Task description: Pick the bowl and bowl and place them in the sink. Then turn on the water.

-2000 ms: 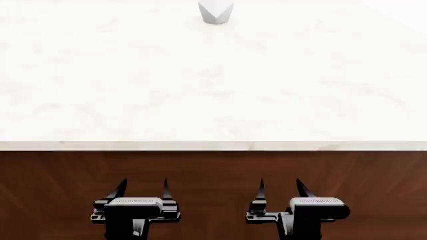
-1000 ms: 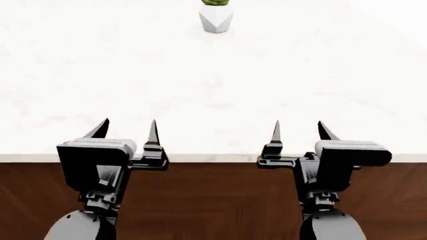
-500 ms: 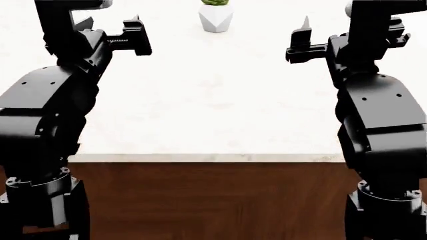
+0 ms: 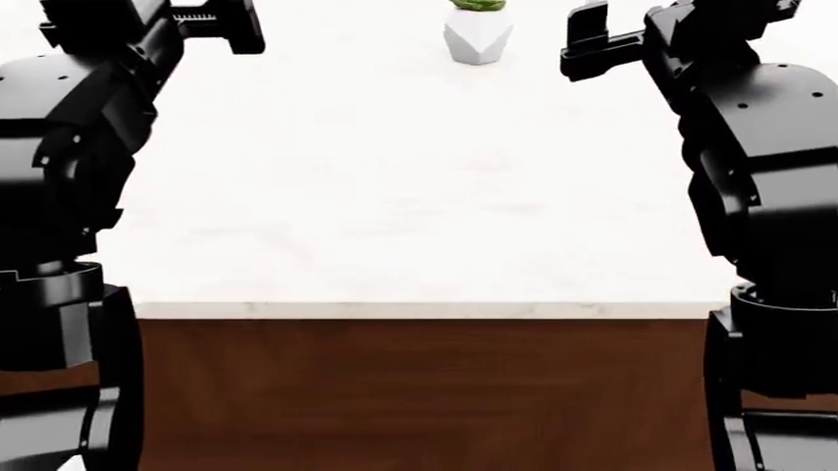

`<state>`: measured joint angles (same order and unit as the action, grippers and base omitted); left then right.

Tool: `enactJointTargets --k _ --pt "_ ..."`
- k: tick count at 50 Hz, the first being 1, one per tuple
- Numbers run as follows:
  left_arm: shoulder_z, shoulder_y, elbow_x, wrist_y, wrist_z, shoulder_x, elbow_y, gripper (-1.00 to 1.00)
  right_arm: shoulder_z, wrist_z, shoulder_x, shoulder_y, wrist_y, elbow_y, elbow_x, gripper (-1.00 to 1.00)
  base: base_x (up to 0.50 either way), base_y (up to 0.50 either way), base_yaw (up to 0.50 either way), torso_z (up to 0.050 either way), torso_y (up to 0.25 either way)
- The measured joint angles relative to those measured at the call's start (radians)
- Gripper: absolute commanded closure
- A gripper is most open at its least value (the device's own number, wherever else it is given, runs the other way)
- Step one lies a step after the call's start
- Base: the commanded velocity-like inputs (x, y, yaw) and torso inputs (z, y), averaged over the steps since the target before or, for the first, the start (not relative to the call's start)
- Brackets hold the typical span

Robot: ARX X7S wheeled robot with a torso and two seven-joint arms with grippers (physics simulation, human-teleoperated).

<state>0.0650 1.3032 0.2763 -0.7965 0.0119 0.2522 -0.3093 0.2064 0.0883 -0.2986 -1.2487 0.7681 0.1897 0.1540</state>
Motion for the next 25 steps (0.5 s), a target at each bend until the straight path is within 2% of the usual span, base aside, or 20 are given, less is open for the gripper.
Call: enactJointTargets --k 25 --pt "-0.017 -0.027 0.04 -0.052 0.015 0.032 0.087 -1.0 0.021 0.009 0.009 0.0 0.004 -0.01 0.013 -1.0 0.0 0.5 0.0 0.0 0.0"
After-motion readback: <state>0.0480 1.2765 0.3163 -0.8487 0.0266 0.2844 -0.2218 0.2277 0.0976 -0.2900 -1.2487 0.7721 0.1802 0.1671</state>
